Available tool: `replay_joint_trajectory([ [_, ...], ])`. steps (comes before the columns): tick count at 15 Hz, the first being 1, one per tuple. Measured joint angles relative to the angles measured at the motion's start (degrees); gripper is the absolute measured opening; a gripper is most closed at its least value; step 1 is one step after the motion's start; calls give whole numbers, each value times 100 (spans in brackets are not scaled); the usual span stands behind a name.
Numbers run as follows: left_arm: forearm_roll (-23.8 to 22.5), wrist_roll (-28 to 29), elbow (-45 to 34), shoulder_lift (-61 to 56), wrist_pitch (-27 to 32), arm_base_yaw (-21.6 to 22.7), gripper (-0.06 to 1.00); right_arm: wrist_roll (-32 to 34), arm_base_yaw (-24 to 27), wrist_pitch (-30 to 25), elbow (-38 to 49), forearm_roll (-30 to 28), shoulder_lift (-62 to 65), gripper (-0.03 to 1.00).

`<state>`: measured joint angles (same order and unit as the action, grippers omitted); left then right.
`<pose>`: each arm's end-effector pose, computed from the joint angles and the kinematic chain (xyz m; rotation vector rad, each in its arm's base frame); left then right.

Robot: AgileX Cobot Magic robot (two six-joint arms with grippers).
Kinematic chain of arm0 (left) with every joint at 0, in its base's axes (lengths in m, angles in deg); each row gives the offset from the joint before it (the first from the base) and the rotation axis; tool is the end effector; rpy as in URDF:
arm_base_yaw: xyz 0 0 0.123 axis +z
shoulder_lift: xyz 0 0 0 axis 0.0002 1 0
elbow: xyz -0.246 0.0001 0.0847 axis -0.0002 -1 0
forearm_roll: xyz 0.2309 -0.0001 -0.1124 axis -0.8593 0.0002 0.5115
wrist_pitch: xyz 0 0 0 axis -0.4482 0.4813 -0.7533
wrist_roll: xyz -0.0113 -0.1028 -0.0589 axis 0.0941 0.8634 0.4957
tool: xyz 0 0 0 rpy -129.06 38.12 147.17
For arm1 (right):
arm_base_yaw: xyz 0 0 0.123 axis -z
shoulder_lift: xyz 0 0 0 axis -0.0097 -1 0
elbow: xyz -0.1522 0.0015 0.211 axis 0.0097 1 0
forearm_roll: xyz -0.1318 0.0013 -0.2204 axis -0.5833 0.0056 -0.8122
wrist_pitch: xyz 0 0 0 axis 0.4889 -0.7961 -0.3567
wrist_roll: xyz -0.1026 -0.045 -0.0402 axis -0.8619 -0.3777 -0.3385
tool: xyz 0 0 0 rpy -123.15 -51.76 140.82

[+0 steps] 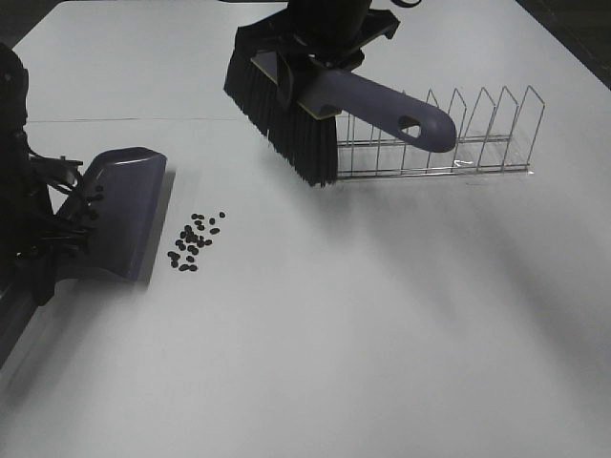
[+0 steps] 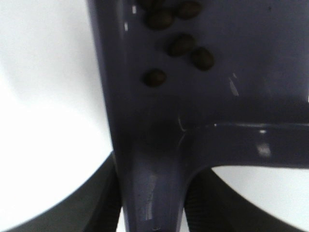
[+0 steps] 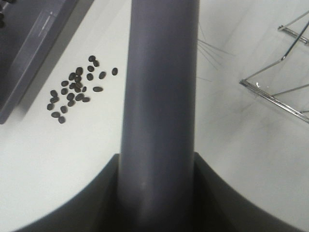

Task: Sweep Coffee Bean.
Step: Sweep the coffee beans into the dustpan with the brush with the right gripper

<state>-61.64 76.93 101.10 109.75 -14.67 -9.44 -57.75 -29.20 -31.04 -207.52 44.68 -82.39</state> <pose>0.3392 -0.0557 0.0650 -0.1985 -2.8781 -0.0453 0.4184 0.2441 0.2093 -0.7192 2.7366 0.2781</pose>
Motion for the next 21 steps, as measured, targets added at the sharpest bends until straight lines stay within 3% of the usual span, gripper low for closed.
replay_joint_trajectory([
  [3,-332,172,0,0,17,-17,34,206,-23,-6,0,-304,-418,31],
  [7,-321,206,-17,407,132,-103,34,917,-653,11,0,-1558,-1037,31],
  [11,-246,138,6,487,218,-229,34,957,-1169,344,-17,-1570,-1341,31],
  [19,40,-52,52,590,384,-246,34,1014,-1261,1690,-17,768,-1518,31],
  [21,40,-63,52,590,390,-246,34,877,-900,1816,-138,1960,-1536,31],
])
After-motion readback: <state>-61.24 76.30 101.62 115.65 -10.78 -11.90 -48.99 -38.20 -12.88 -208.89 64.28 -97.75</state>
